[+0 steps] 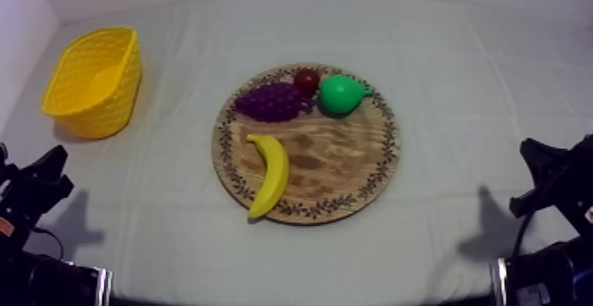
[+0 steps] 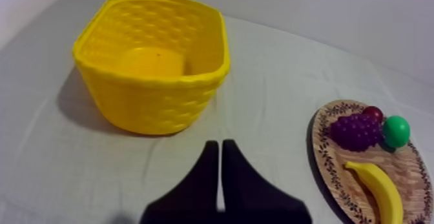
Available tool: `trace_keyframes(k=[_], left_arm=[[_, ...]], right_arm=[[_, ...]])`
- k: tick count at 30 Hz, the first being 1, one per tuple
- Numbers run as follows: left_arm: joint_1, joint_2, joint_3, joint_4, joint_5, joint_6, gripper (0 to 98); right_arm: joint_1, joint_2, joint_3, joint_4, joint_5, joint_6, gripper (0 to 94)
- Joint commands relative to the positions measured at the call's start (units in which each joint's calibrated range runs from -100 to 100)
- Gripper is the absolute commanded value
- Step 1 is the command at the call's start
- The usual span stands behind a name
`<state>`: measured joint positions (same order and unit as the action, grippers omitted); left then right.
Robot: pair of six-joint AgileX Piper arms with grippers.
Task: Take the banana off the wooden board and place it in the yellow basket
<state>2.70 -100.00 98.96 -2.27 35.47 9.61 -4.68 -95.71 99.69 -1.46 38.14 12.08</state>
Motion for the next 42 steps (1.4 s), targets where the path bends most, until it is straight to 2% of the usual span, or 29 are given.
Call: trace_keyframes(k=[1,20,24,27,33,37,42], left_arm=[[0.02,0.00,0.03,0.00,0.02,-0.01,0.1],[0.02,0.00,0.03,0.00,0.02,-0.01,0.1],[0.06,0.00,-0.67,0.02,2.55,-1.45,0.5],[1.09,0.00,-0.98,0.07,3.54,0.47,0.6],[3.86,2.81,-0.67,0.07,-3.92,0.33,0.2],[4.07,7.85,-6.62,1.69,-5.63,-1.18,0.1],[4.61,15.77,-20.04,4.47,-1.80,-4.23,0.1]], right_arm=[[0.01,-0.04,-0.03,-0.03,0.01,0.00,0.5],[0.01,-0.04,-0.03,-0.03,0.01,0.00,0.5],[0.01,-0.04,-0.03,-0.03,0.01,0.00,0.5],[0.01,-0.04,-0.03,-0.03,0.01,0.00,0.5],[0.01,-0.04,-0.03,-0.03,0.01,0.00,0.5],[0.01,-0.04,-0.03,-0.03,0.01,0.00,0.5],[0.01,-0.04,-0.03,-0.03,0.01,0.00,0.5]])
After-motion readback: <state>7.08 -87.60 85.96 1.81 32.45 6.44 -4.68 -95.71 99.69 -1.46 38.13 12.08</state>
